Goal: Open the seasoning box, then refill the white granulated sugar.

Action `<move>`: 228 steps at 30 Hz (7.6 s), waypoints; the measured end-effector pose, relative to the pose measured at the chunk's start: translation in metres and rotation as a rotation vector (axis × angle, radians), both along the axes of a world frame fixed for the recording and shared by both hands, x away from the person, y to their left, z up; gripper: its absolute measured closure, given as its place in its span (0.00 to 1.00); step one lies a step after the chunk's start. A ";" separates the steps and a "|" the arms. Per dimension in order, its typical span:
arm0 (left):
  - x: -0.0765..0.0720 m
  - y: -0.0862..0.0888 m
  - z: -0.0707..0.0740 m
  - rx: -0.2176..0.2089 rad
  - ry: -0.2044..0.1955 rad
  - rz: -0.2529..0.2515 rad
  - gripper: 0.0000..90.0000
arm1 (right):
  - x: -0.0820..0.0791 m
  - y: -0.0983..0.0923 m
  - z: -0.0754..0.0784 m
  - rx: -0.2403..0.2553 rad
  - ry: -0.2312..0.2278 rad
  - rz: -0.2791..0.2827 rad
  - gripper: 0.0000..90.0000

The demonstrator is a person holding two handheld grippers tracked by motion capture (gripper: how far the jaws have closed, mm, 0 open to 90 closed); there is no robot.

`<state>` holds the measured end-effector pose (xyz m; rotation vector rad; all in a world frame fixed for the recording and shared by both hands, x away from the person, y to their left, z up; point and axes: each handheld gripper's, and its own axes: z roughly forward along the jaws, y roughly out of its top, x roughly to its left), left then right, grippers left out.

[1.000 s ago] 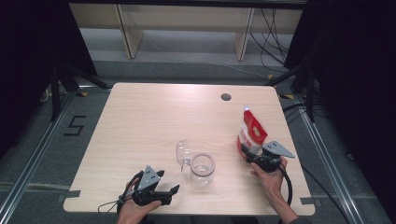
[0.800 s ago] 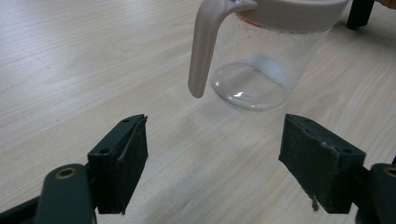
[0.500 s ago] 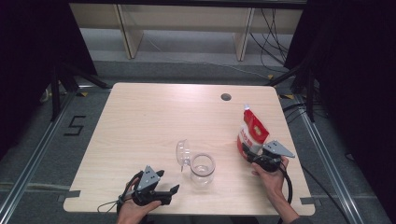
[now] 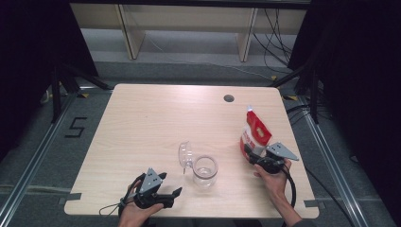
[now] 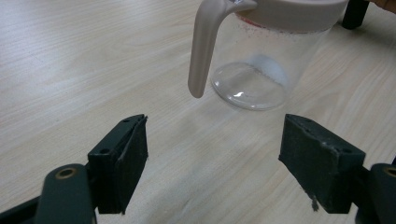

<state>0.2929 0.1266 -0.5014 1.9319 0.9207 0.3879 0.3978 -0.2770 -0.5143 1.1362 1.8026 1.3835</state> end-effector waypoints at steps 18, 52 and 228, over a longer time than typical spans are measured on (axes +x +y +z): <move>0.000 0.001 0.001 0.003 -0.012 -0.015 0.26 | 0.000 -0.001 0.005 0.001 0.013 0.016 0.51; 0.000 0.006 0.002 -0.018 -0.007 0.012 0.26 | -0.047 0.005 0.036 -0.124 -0.088 0.173 0.53; 0.001 0.009 0.001 -0.028 0.001 0.021 0.25 | -0.120 0.047 0.050 -1.405 -0.614 0.250 0.56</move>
